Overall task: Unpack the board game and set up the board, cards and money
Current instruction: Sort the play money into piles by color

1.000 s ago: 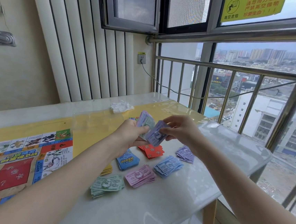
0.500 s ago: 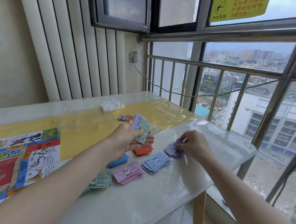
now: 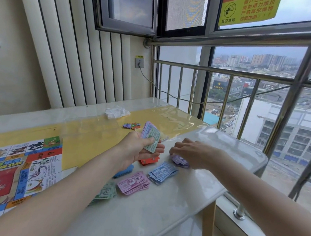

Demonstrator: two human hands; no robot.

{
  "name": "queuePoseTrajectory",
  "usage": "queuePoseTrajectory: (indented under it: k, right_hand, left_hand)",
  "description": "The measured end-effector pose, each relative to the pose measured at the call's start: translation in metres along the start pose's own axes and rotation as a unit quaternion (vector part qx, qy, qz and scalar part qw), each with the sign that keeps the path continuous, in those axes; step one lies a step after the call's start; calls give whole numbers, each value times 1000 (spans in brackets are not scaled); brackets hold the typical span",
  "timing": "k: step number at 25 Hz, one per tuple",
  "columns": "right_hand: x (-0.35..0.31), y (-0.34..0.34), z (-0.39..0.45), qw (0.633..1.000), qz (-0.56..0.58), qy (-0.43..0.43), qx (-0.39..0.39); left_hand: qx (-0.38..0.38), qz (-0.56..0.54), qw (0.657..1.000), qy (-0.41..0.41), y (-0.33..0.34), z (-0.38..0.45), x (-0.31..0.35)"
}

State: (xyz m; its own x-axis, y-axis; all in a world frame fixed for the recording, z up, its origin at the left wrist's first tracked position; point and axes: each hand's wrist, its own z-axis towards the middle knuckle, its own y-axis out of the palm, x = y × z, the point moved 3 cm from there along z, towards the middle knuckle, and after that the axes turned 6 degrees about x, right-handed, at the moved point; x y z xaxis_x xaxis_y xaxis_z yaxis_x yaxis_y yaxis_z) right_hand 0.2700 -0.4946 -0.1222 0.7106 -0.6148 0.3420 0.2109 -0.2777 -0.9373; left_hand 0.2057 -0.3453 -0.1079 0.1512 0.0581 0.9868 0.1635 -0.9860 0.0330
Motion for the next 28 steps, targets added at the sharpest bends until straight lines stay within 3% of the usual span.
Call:
queuePoseTrajectory:
  k: [6,18,21,23,25,28]
  right_hand:
    - [10,-1,3,999,22,49,-4]
    - [4,-2,1,997,56,49,-14]
    - [5,-19,3,988,126,64,58]
    - [2,-42,8,953,228,89,177]
    - [-8,-62,14,890,363,121,248]
    - [-29,-70,21,820,522,124,200]
  left_hand:
    - [3,-4,1000,-5,-4,-2,-2]
    - [-2,-12,1000,-13,-4,-5,-6]
    - [-4,-9,1000,-15,-10,-6,-5]
    - [1,-13,1000,-16,-16,-7,-3]
    - [5,-21,1000,-15,-23,-9,0]
    - [3,-9,1000,-2,-36,-17,2]
